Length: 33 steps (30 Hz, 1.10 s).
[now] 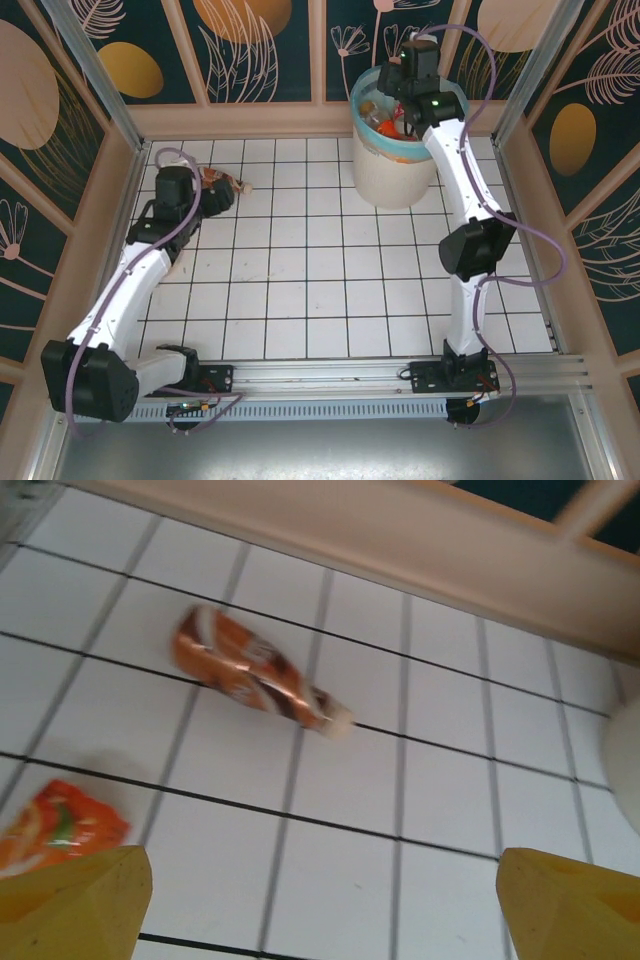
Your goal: Put the plastic bottles in the bin
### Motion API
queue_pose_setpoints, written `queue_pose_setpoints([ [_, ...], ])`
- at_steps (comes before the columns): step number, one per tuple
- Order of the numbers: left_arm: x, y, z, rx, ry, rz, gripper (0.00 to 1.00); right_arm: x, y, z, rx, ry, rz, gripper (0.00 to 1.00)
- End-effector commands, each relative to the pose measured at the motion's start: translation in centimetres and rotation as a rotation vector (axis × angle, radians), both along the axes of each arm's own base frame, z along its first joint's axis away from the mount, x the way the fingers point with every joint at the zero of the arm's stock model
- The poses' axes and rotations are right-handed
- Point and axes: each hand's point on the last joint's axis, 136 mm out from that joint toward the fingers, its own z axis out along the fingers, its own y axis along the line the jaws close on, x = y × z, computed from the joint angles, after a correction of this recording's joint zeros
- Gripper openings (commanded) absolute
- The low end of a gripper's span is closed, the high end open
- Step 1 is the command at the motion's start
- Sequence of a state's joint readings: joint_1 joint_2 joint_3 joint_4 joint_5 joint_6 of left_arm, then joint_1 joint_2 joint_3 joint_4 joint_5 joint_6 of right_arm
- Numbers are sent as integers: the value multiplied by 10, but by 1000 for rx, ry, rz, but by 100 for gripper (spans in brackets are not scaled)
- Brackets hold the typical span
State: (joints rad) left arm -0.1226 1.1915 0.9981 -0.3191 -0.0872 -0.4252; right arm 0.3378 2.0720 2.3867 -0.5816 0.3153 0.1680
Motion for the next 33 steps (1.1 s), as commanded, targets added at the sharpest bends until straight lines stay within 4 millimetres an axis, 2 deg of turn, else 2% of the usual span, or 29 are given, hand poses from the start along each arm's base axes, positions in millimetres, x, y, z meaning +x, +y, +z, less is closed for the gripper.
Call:
queue_pose_setpoints([
  [1, 2, 53, -17, 1, 55, 128, 92, -46, 19, 60, -68, -115, 6, 72],
  [5, 6, 88, -51, 22, 191, 185, 95, -87, 71, 65, -88, -177, 110, 72],
  [8, 4, 103, -83, -4, 271, 194, 97, -115, 116, 53, -89, -205, 220, 72],
  [10, -2, 111, -106, -26, 330, 206, 97, -127, 137, 45, -82, -200, 263, 72],
  [13, -9, 114, -132, -35, 404, 207, 97, -139, 161, 35, -67, -175, 316, 72],
  [15, -7, 110, -137, -55, 412, 191, 98, -147, 175, 29, -58, -164, 346, 72],
  [16, -16, 106, -150, -66, 447, 186, 98, -153, 181, 27, -54, -159, 363, 72],
  [17, -18, 105, -154, -71, 456, 186, 98, -157, 186, 25, -53, -156, 377, 72],
  [21, -32, 98, -176, -100, 517, 178, 97, -178, 194, 21, -41, -168, 410, 72],
  [25, -43, 91, -191, -134, 563, 162, 95, -192, 185, 22, 7, -197, 417, 72],
  [29, -50, 90, -199, -126, 591, 166, 93, -203, 175, 23, 54, -230, 426, 72],
  [33, -54, 88, -200, -135, 595, 162, 90, -209, 170, 12, 78, -233, 433, 72],
])
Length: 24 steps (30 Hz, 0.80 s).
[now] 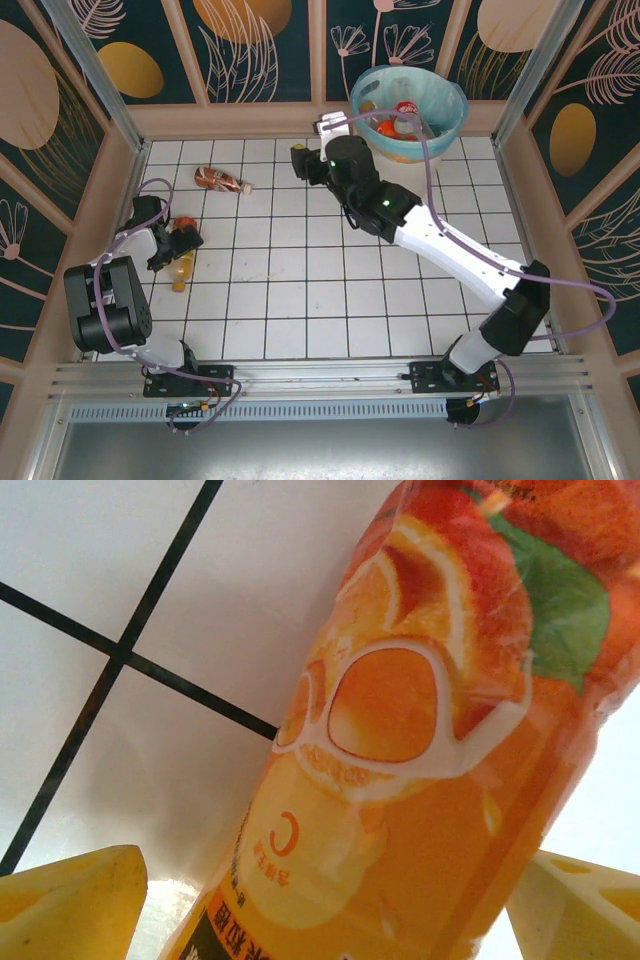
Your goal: Put the plastic bottles in the bin
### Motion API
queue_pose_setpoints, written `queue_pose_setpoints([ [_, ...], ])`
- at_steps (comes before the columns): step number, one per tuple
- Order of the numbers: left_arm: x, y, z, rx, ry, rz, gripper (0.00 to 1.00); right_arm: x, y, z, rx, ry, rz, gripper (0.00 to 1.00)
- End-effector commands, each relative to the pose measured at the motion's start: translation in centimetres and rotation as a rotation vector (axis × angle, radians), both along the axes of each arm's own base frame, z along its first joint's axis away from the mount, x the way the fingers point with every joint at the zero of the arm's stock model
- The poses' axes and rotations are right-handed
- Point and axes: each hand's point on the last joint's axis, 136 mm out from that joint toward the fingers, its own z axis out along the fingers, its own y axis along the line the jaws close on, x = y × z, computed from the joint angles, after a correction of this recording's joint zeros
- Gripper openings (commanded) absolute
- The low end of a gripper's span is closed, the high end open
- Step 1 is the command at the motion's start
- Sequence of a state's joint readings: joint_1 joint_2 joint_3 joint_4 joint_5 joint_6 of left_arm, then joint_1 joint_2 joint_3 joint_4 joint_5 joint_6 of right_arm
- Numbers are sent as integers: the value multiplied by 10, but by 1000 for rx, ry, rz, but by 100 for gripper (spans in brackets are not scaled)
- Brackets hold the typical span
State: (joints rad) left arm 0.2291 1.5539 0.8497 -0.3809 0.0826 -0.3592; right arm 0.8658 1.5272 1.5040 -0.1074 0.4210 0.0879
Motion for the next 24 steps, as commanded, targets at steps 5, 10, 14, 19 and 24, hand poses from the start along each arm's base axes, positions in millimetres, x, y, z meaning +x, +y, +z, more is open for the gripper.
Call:
queue_pose_setpoints([
  [5, -10, -7, -12, -23, 48, -22, 86, -6, -5, 12, 112, -38, 8, 72],
  [10, -10, -8, -17, -21, 70, -37, 82, -7, -2, 9, 110, -33, 25, 72],
  [14, -11, -6, -20, -6, 84, -36, 78, -7, -1, 2, 122, -26, 25, 72],
  [19, -7, -3, -10, 10, 54, -29, 63, -4, 6, -8, 126, -5, 44, 72],
  [24, 7, -4, 26, 12, -90, -29, 57, -4, 16, -11, 114, 22, 76, 72],
])
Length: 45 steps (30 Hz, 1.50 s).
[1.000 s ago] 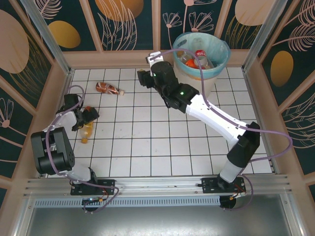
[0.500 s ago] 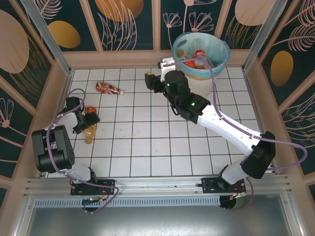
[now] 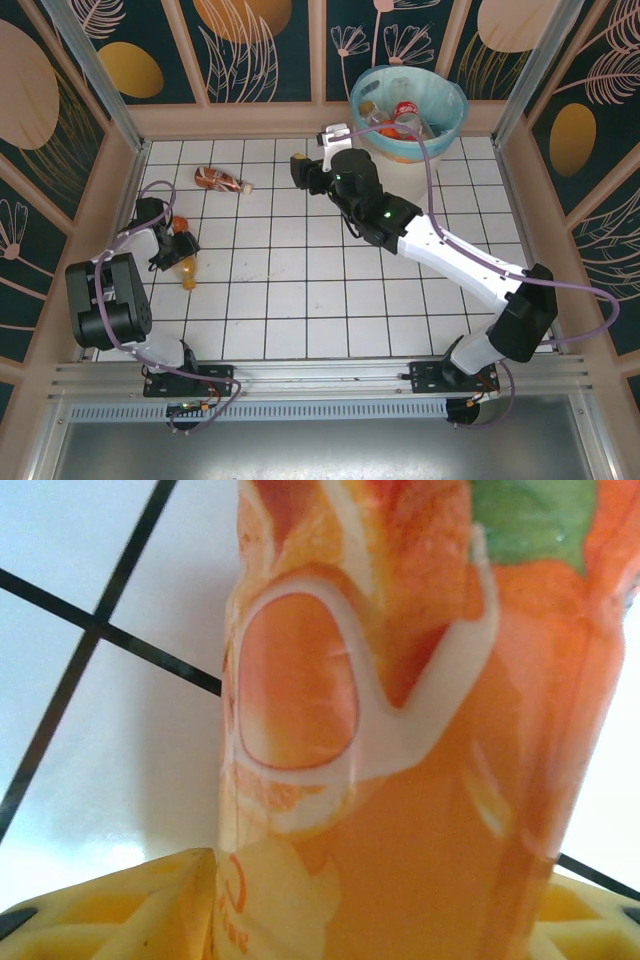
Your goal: Put the plastic bottles in the bin
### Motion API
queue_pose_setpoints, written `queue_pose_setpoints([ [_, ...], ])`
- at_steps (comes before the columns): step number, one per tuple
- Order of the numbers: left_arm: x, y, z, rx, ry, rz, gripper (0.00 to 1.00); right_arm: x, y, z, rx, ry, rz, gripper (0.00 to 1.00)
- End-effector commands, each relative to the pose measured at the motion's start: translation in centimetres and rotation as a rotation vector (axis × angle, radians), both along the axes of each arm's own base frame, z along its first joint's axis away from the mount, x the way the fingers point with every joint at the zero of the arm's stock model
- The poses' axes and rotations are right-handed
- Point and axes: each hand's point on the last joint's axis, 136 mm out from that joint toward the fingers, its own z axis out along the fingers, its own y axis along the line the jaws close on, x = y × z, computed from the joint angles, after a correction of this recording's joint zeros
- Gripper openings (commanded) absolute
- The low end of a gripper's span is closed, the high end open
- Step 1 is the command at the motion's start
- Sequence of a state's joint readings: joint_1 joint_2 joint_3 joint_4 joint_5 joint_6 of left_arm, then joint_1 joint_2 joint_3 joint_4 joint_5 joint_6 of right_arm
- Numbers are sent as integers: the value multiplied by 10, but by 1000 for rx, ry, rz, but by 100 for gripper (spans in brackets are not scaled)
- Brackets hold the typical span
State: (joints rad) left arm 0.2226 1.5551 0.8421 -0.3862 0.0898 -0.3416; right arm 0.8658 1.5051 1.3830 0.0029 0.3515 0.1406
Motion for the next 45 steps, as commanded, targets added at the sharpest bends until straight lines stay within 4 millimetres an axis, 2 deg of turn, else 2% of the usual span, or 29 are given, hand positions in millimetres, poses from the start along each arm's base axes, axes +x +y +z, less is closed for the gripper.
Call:
queue_pose_setpoints([
  [1, 14, -4, 42, 6, -151, -15, 57, 0, 9, 13, 55, 1, 37, 72],
  [3, 22, -16, 70, -9, -262, -58, 54, -6, 17, 17, 62, 0, 98, 72],
  [5, 30, -38, 108, -3, -400, -139, 53, -17, 29, 23, 76, -3, 192, 72],
  [8, 33, -90, 176, -8, -644, -314, 51, -40, 48, 38, 134, -17, 364, 72],
  [10, 24, -121, 219, -44, -798, -419, 49, -59, 58, 49, 183, -33, 484, 73],
  [12, 7, -149, 257, -74, -948, -521, 49, -80, 65, 62, 233, -58, 600, 73],
  [15, -20, -177, 294, -133, -1104, -639, 47, -103, 70, 75, 293, -99, 719, 74],
  [18, -39, -193, 316, -159, -1185, -720, 43, -105, 71, 76, 309, -116, 724, 77],
  [22, -53, -205, 325, -172, -1214, -792, 42, -119, 89, 74, 313, -100, 843, 83],
  [24, -56, -209, 322, -162, -1207, -818, 42, -129, 100, 74, 313, -97, 907, 87],
  [26, -59, -212, 320, -153, -1210, -841, 42, -130, 107, 73, 320, -98, 924, 88],
  [31, -64, -213, 313, -133, -1220, -872, 42, -128, 130, 66, 337, -53, 978, 90],
  [37, -72, -214, 304, -126, -1238, -898, 42, -116, 150, 57, 309, -23, 945, 91],
  [40, -73, -214, 299, -123, -1232, -901, 42, -104, 156, 48, 278, 3, 873, 91],
  [43, -73, -214, 294, -126, -1232, -902, 43, -95, 158, 40, 262, 20, 829, 85],
  [45, -71, -213, 289, -123, -1215, -897, 45, -95, 158, 37, 258, 20, 827, 73],
])
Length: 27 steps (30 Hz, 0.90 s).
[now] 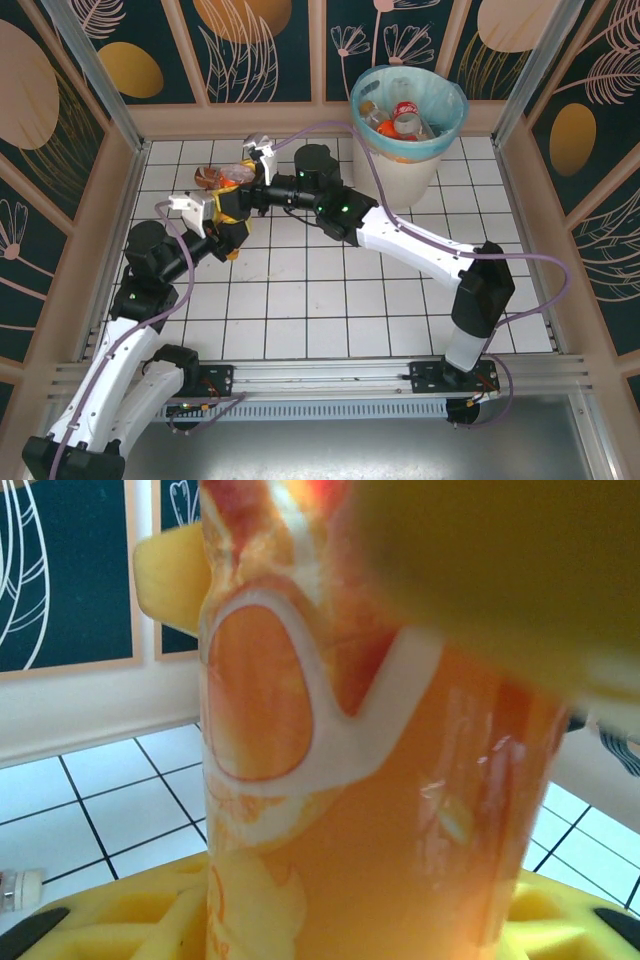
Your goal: Put the plastic bottles in the bin
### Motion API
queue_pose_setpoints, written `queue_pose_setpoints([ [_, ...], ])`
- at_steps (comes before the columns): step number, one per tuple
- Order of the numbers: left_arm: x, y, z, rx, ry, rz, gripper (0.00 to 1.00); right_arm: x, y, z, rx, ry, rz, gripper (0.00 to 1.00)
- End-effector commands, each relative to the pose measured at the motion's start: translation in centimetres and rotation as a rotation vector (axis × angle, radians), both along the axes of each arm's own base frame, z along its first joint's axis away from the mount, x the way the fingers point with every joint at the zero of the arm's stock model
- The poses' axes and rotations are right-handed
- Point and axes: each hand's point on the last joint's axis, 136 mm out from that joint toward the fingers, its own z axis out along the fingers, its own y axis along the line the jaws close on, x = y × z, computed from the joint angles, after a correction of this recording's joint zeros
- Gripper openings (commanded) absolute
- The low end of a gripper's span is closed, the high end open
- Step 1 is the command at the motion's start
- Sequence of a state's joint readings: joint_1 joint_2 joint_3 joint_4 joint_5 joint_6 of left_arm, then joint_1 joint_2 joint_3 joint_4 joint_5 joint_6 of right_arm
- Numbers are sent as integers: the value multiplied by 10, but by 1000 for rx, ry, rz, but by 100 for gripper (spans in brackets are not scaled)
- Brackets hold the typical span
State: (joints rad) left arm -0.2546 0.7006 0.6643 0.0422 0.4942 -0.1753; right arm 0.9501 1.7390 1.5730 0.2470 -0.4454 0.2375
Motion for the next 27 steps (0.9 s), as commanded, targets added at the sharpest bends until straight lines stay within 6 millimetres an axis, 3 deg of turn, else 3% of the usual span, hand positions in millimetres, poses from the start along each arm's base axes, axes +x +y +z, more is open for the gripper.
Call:
queue_pose_setpoints([
  [1, -2, -2, 6, 7, -50, -18, 46, 8, 1, 5, 2, -7, -44, 69],
  [6, 2, 7, 6, 18, -63, 49, 57, 10, -4, 3, -5, -22, -70, 55],
  [9, 1, 12, 10, 14, -83, 78, 74, 14, -8, 6, -12, -31, -106, 53],
  [12, 2, 20, 13, 14, -105, 130, 86, 21, -16, 16, -14, -58, -167, 52],
  [16, 7, 44, 15, 21, -129, 276, 93, 37, -36, 38, -44, -137, -304, 49],
  [21, 8, 77, 23, 13, -169, 464, 97, 69, -86, 68, -99, -232, -555, 47],
  [27, 4, 97, 27, -7, -190, 573, 98, 99, -158, 103, -86, -268, -759, 47],
])
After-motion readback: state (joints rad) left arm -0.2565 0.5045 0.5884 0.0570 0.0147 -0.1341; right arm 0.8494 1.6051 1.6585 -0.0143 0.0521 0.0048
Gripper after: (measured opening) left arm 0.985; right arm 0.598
